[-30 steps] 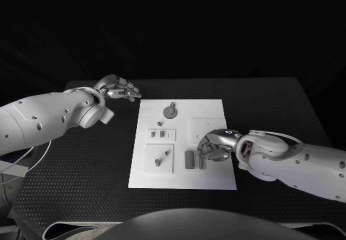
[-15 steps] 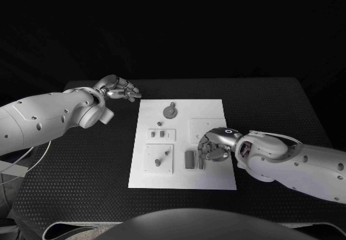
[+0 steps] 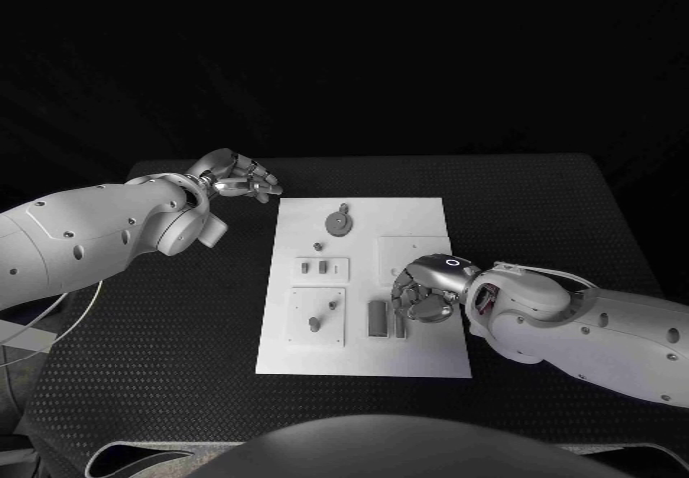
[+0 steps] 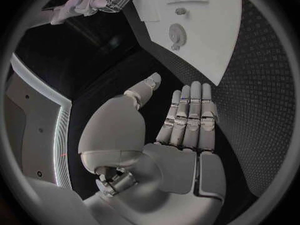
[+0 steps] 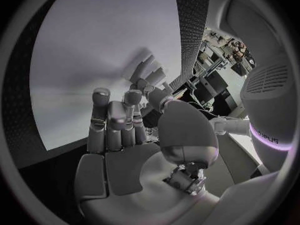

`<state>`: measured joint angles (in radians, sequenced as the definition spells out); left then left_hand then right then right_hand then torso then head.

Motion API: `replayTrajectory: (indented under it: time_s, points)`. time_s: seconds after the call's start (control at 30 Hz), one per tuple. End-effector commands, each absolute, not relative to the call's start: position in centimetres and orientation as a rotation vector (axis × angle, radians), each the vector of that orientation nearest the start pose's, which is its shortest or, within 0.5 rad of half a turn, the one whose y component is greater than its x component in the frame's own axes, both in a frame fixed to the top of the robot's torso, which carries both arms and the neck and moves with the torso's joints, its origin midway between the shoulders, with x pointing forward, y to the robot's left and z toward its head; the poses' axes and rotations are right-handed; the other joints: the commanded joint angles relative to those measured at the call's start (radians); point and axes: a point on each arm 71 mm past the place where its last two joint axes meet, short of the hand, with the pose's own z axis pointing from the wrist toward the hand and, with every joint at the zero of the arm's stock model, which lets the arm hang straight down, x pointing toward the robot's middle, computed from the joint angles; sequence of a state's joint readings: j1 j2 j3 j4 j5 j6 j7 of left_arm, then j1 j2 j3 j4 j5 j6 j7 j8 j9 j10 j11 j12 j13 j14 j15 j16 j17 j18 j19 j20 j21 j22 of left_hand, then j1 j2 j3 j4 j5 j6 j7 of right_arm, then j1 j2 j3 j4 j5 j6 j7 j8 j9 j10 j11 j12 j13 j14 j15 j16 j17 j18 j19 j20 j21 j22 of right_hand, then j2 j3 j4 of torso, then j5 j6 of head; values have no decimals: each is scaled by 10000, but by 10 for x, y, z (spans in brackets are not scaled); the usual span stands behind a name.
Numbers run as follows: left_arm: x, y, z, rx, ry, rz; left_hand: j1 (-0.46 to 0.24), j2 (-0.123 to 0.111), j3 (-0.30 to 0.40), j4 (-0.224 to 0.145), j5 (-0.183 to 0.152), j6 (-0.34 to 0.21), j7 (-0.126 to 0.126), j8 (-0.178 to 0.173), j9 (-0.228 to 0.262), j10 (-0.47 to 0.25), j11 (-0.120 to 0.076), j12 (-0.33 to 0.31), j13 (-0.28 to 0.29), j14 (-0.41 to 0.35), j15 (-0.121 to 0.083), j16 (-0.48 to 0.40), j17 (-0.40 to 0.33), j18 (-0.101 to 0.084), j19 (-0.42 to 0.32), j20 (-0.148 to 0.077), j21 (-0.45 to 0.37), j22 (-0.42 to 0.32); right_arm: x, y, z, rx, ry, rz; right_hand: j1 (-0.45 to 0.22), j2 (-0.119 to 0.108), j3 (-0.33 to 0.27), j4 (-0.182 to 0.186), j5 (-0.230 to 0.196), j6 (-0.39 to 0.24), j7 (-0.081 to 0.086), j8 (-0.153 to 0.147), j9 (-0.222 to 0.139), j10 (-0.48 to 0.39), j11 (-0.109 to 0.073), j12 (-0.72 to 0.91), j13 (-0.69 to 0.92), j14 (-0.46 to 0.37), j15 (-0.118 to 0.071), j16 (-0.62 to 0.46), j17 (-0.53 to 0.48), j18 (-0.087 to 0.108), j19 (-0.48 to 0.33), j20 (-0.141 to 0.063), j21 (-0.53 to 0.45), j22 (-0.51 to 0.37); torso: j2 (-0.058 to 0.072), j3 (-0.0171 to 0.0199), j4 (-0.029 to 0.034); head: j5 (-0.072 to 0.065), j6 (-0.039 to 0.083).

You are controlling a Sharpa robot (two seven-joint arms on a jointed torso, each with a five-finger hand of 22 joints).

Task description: Assemble the parts on the task board

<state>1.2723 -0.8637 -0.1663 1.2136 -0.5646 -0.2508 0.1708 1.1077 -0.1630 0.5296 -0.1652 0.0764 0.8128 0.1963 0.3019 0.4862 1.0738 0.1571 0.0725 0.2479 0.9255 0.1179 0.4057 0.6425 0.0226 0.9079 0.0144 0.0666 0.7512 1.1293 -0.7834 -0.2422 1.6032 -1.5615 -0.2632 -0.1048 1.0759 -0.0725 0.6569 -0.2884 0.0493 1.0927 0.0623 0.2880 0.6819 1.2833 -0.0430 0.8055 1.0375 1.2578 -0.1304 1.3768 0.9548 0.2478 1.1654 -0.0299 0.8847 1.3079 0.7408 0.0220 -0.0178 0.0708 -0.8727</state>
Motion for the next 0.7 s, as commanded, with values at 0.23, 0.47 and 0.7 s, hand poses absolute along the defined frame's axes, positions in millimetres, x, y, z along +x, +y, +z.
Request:
replayTrajectory:
  time_s: [0.23, 0.47, 0.7]
  points:
    - [529, 315, -206, -6593, 17000, -9145, -46, 73, -20, 63, -11, -73, 0, 43, -12, -73, 14, -33, -12, 74, 2, -74, 19, -60, -39, 42, 26, -11, 409, -152, -289, -4818, 19237, 6749, 27, 108, 11, -8, -4, 41, 42, 54, 5, 59, -8, 35, -14, 26, -74, 44, -4, 140, 60, -53, 54, 129, -3, -2, -1, 14, 1]
    - [529, 316, -205, -6598, 16995, -9135, -45, 73, -21, 67, -12, -75, 1, 43, -13, -74, 15, -33, -12, 75, 2, -79, 24, -60, -39, 42, 26, -13, 412, -158, -292, -4778, 19319, 6552, 53, 143, 49, -11, -4, 63, 29, 61, 19, 61, -18, 32, -19, 26, -66, 48, -3, 140, 53, -53, 59, 138, -4, 5, -1, 40, 1]
    - [529, 316, -206, -6600, 16999, -9129, -43, 71, -21, 68, -12, -76, 1, 44, -13, -75, 15, -33, -12, 76, 2, -83, 29, -60, -40, 42, 26, -14, 412, -158, -293, -4788, 19326, 6611, 66, 169, 64, -11, -4, 72, 23, 66, 29, 61, -24, 29, -23, 24, -62, 49, -4, 140, 47, -50, 61, 142, 1, 11, -9, 28, 1]
